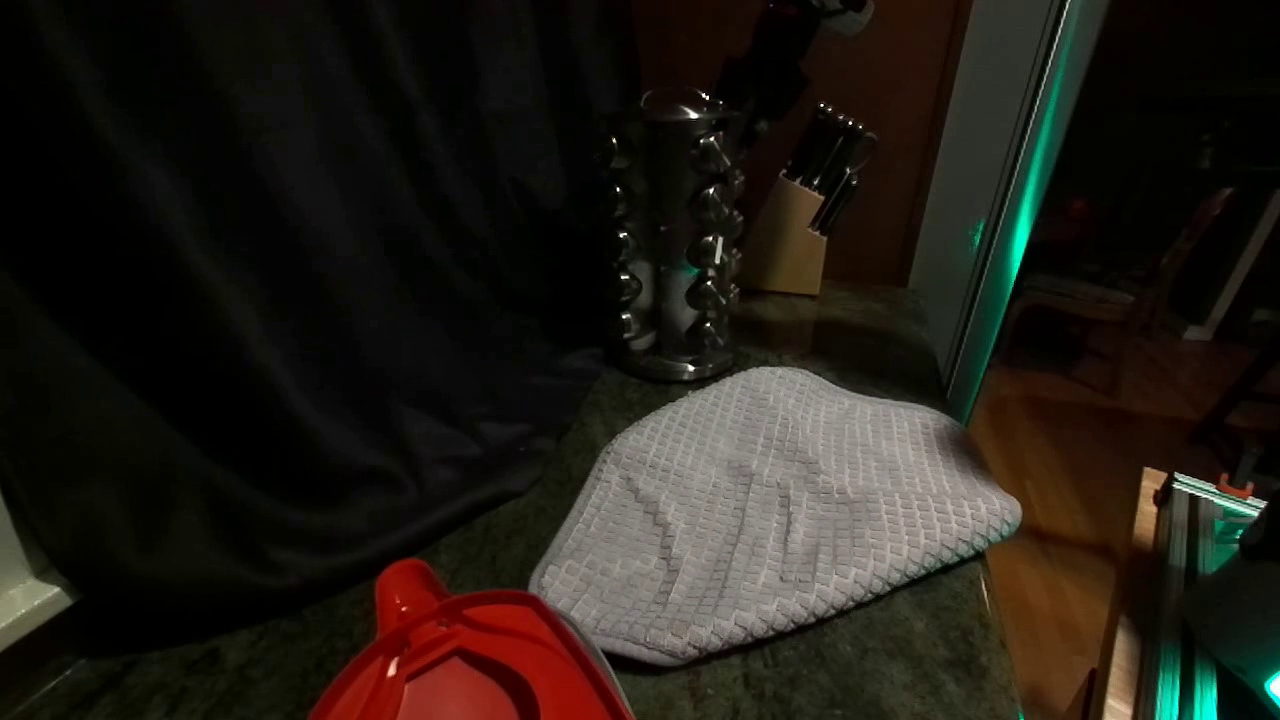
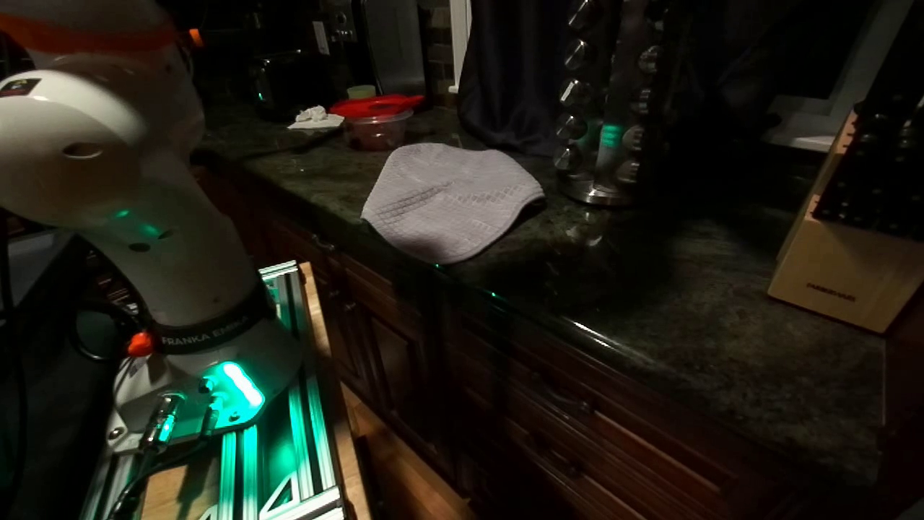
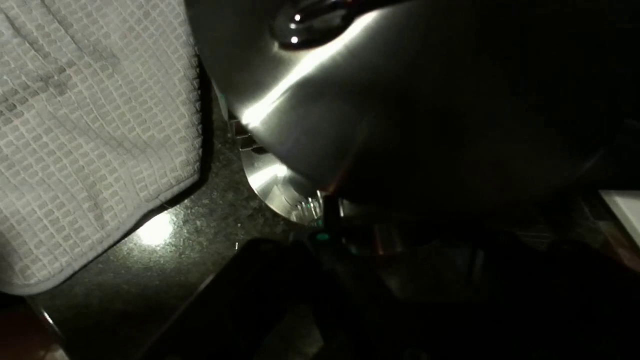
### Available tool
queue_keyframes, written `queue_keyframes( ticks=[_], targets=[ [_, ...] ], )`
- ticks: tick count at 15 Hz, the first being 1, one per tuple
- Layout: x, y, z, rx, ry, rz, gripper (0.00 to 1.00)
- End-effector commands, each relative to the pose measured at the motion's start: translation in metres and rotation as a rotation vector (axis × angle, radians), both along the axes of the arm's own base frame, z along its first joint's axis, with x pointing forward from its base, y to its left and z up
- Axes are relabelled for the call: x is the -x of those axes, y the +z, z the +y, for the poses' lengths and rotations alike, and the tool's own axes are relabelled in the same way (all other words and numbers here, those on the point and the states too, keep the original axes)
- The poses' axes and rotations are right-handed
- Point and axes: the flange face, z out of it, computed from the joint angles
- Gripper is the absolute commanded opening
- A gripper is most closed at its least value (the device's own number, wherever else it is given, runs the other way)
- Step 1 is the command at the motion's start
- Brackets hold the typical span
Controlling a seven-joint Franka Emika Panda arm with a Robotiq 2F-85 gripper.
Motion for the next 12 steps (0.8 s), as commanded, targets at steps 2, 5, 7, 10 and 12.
queue_keyframes(
  ticks=[2,5,7,10,12],
  targets=[
    [0.014,-0.011,0.015,-0.034,-0.115,0.071,0.27],
    [0.018,-0.012,0.019,-0.050,-0.147,0.090,0.27],
    [0.018,-0.012,0.022,-0.054,-0.156,0.099,0.27],
    [0.020,-0.012,0.024,-0.053,-0.182,0.117,0.27],
    [0.019,-0.012,0.024,-0.048,-0.197,0.126,0.55]
  ],
)
